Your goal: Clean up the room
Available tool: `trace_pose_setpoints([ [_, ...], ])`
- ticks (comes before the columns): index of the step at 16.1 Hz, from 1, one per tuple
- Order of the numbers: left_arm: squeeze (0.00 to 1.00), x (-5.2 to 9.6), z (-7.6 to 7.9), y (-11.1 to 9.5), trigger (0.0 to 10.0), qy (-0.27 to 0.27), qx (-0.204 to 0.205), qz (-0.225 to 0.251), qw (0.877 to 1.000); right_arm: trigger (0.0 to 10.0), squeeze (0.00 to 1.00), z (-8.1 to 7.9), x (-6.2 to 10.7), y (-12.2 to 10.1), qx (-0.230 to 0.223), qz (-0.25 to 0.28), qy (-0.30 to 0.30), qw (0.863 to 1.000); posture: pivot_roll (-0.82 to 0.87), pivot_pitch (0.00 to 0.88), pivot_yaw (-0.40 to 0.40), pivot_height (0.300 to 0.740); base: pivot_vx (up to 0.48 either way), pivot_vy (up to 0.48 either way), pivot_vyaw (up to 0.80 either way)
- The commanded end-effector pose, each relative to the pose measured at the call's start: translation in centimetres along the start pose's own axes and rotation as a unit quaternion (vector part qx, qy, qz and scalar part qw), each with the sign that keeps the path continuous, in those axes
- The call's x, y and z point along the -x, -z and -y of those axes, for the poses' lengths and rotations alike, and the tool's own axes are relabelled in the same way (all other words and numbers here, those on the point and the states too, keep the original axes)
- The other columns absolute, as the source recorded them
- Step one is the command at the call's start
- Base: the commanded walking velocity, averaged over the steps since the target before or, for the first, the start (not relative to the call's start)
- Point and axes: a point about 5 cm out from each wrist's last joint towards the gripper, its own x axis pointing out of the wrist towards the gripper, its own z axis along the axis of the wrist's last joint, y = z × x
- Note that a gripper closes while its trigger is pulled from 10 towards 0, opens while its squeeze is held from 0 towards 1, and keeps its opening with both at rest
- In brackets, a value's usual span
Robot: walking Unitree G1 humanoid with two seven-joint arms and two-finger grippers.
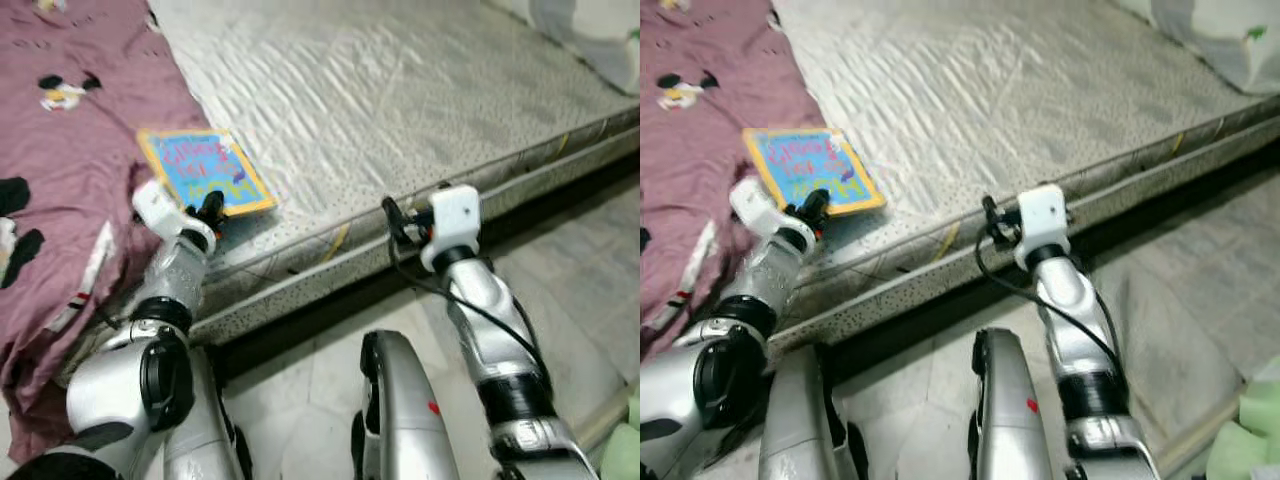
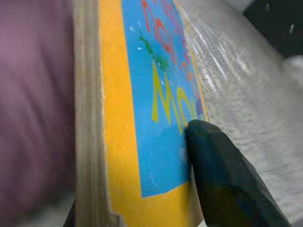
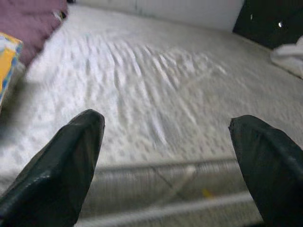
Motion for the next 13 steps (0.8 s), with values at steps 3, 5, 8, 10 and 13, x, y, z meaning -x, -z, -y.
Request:
trace_pose_setpoints([
  [3, 0.00, -0.1, 1.2, -3.2, 0.0, 0.037, -0.215, 0.070, 0.974, 10.0, 0.00, -1.0, -0.7, 0.2, -0.033, 0.004, 0.000, 0.999, -0.03, 0.000, 0.027, 0.505, 0.000, 0.000, 0.00],
  [5, 0.00, 0.5, 0.5, -3.2, 0.0, 0.031, -0.237, 0.083, 0.967, 10.0, 0.00, -2.0, -0.8, 0.2, -0.059, 0.006, -0.009, 0.998, -0.02, 0.000, 0.038, 0.505, 0.000, 0.000, 0.00],
  [8, 0.00, 3.8, -1.0, 0.1, 0.0, 0.015, -0.269, 0.078, 0.960, 10.0, 0.00, -3.0, -1.1, 0.7, -0.104, 0.004, -0.017, 0.994, 0.02, 0.000, 0.033, 0.505, 0.000, 0.000, 0.00],
  [10, 0.00, 5.6, -0.6, 1.8, 0.0, 0.017, -0.267, 0.067, 0.961, 10.0, 0.00, -2.8, -1.5, 0.8, -0.114, 0.001, -0.008, 0.993, 0.04, 0.000, 0.025, 0.505, 0.000, 0.000, 0.00],
  [13, 0.00, 6.8, 0.2, 2.7, 0.0, 0.025, -0.278, 0.068, 0.958, 10.0, 0.00, -3.2, -2.1, 0.2, -0.122, 0.019, -0.010, 0.992, 0.05, 0.000, 0.024, 0.513, 0.000, 0.000, 0.00],
])
